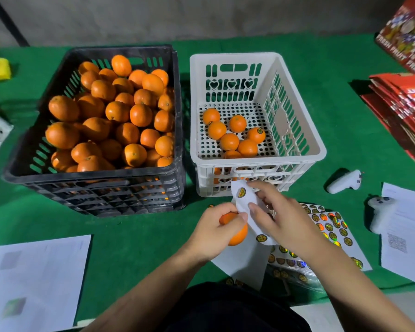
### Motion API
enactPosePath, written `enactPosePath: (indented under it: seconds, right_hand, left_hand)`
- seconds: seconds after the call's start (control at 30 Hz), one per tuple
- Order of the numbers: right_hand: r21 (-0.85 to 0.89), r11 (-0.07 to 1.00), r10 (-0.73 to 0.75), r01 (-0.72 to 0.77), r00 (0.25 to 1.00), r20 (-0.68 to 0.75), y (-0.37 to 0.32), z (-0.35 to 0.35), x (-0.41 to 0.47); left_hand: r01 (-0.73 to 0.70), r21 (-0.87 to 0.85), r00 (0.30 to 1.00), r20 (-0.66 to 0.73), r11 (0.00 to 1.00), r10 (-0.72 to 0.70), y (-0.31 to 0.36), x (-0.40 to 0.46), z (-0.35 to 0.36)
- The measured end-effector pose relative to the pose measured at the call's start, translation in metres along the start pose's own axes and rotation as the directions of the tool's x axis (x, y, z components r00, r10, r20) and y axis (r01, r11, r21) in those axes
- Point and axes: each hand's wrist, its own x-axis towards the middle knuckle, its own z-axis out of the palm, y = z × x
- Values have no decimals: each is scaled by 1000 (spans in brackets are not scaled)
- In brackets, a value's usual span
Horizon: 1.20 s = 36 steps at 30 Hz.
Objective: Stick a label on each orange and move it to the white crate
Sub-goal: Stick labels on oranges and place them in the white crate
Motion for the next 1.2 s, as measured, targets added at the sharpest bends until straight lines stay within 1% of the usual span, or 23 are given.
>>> enactPosePath:
  seconds: [0.1,0.17,0.23,0.3,0.37,0.5,0.57,0.6,0.67,0.7,0.73,0.77,0.8,0.83,0.87,0.9,0.93,0.97,1.03,1.07,1.13,1.2]
  right_hand:
    - [-11,999,-49,49,998,25,-6,-2,-1]
    - [18,999,-45,44,997,67,-7,-2,0]
    - [46,998,-39,35,996,86,-5,0,1]
    - [28,998,-61,59,995,73,-2,1,1]
    - [10,996,-90,89,993,83,0,0,1]
    - [180,981,-98,72,985,140,-1,-3,1]
    - [215,974,-108,79,986,129,-1,-6,2]
    - [204,976,-101,74,987,122,-1,-7,3]
    - [183,981,-80,61,992,97,0,-9,6]
    - [196,979,-67,53,996,65,-1,-8,7]
    - [209,977,-54,51,999,7,-2,-7,7]
    - [221,974,-35,49,997,-65,-5,-6,7]
    - [247,968,-2,35,991,-134,-8,-4,6]
    - [297,955,42,15,982,-185,-12,-2,4]
    - [360,933,76,4,975,-209,-17,0,2]
    - [385,923,74,19,972,-225,-22,2,0]
    - [355,932,25,67,968,-250,-27,5,-4]
    - [270,954,-52,129,960,-275,-32,9,-7]
    - [77,966,-214,246,932,-292,-40,19,-12]
    - [6,961,-262,276,920,-292,-43,25,-14]
    - [-64,957,-288,282,913,-288,-49,38,-15]
    - [-77,968,-253,241,923,-291,-51,49,-14]
  left_hand:
    - [-82,174,996,-23,981,87,-1,-1,-7]
    - [-169,289,985,5,942,175,-1,-1,-12]
    - [-226,371,972,27,901,232,-1,-1,-15]
    - [-254,426,964,36,868,264,2,-1,-16]
    - [-286,431,957,84,856,277,6,-3,-16]
    - [-340,572,938,147,746,314,8,-4,-22]
    - [-373,606,925,189,703,329,7,-5,-25]
    - [-376,614,925,200,694,323,6,-5,-26]
    - [-337,600,941,196,725,275,1,-5,-29]
    - [-299,561,954,186,772,234,-1,-5,-29]
    - [-246,482,968,164,841,190,-2,-6,-28]
    - [-175,363,983,114,915,142,-2,-8,-25]
    - [-65,214,998,25,975,61,1,-10,-23]
    - [77,51,994,-88,996,-72,4,-11,-21]
    - [216,-121,954,-186,969,-236,7,-11,-19]
    - [331,-283,889,-226,900,-398,8,-10,-18]
    - [401,-409,825,-228,820,-517,8,-8,-18]
    - [431,-491,779,-222,757,-587,11,-7,-18]
    - [433,-589,736,-206,682,-645,14,-5,-18]
    - [428,-618,726,-198,659,-658,17,-4,-17]
    - [430,-663,708,-173,613,-685,22,-5,-13]
    - [444,-693,695,-134,568,-706,26,-5,-8]
